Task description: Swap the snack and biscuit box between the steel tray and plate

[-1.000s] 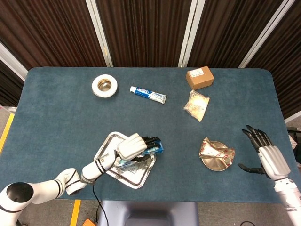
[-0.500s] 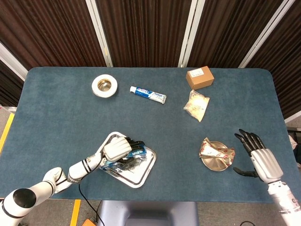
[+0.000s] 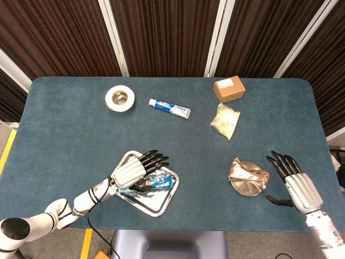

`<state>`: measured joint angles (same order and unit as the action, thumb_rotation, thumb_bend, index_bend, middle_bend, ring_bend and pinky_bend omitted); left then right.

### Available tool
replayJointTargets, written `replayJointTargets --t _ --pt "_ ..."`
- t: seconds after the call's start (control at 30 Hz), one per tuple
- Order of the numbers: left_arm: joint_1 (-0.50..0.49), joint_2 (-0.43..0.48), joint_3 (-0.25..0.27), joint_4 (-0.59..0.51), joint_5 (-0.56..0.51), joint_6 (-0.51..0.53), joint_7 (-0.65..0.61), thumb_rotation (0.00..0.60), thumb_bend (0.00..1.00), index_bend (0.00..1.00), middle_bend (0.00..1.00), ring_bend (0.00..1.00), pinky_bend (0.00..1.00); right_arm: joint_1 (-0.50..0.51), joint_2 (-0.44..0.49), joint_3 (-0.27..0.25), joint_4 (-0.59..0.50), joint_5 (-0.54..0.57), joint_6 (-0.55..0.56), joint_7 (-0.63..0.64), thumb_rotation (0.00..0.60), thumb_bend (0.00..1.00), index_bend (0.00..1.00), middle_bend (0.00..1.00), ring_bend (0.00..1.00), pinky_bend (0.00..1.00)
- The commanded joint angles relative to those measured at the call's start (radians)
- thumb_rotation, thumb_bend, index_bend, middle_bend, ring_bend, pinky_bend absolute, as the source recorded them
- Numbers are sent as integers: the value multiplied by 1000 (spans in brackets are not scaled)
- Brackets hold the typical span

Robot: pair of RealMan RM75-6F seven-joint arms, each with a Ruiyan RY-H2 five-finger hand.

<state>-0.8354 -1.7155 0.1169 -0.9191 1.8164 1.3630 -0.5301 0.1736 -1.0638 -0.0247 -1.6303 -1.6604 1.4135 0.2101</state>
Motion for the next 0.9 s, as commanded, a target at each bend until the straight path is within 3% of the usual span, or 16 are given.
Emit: replayJointTargets --t 0.03,0.17,0.23,0.33,0.43,0.6,0.9 --pt "29 46 -17 -64 -24 39 10 600 277 0 0 0 0 -3 0 0 0 -4 8 -7 577 246 0 0 0 0" --pt "160 184 -42 -233 -121 144 113 600 416 0 0 0 0 -18 -9 9 10 -6 43 -61 576 245 0 0 0 0" --pt "267 285 -26 -348 -213 168 258 600 461 0 0 0 0 -31 -20 15 12 2 63 -120 569 245 0 0 0 0" --pt "414 423 28 -535 -355 180 489 600 468 0 0 0 0 -46 -44 20 5 7 83 -210 564 245 0 0 0 0" --pt "538 477 46 -661 -434 275 596 600 458 0 0 0 0 -60 -73 16 -5 5 92 -303 562 245 0 0 0 0" --pt "617 484 43 -646 -353 392 622 600 448 0 0 0 1 -81 -97 -11 -27 -13 92 -401 562 245 0 0 0 0" --pt "629 496 17 -620 -318 352 548 600 448 0 0 0 2 -93 -102 0 -36 7 100 -419 561 246 0 0 0 0"
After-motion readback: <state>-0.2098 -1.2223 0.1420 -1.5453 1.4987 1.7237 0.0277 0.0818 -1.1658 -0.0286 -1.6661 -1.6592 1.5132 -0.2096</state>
